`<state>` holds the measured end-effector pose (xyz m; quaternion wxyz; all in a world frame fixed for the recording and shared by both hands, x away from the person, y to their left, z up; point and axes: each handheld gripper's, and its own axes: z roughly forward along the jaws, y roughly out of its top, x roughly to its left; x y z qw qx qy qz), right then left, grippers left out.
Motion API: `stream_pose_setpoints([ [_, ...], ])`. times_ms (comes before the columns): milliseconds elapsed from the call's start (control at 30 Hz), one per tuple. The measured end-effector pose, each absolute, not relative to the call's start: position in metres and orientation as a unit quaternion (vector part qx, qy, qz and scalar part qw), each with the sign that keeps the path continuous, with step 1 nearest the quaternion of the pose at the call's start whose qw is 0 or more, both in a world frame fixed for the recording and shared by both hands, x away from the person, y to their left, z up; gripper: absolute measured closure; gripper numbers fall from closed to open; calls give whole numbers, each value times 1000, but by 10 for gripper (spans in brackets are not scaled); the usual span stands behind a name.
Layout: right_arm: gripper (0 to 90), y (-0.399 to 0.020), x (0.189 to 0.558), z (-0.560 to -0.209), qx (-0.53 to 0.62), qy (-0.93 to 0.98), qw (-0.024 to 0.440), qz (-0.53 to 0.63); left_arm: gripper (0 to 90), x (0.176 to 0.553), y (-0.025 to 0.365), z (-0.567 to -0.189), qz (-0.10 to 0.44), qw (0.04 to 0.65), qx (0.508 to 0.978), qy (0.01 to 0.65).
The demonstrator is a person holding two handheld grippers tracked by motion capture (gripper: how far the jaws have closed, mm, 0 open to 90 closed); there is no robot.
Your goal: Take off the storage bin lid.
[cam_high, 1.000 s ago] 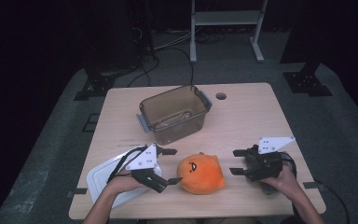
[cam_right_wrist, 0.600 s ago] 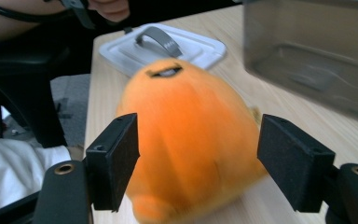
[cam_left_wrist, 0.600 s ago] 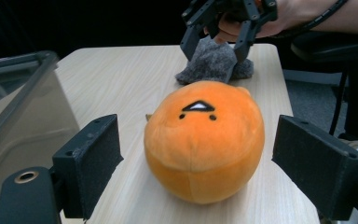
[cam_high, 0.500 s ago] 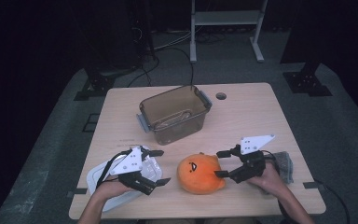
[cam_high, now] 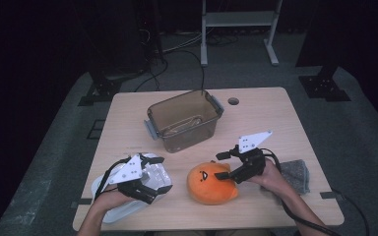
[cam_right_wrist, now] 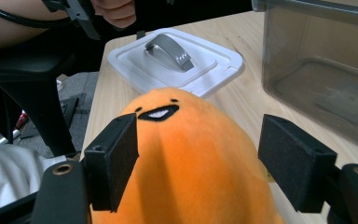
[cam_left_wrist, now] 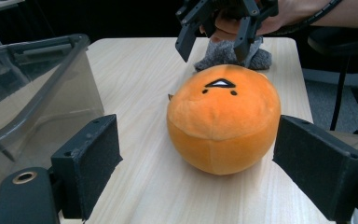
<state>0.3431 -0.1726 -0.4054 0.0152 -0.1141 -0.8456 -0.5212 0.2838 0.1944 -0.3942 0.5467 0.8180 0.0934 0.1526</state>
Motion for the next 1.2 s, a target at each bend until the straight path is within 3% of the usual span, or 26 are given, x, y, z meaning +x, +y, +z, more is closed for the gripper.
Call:
stream_pose_setpoints([
  [567,276,-183,330,-403,-106,-844,11,-526,150,361,157,-363,193,550,805,109],
  [967,276,-199,323,-403,-115,-842,5,-527,230,397,126,-366,184,538,813,123],
  [1200,276,-207,320,-403,-121,-840,3,-529,322,413,120,-374,182,525,818,149],
])
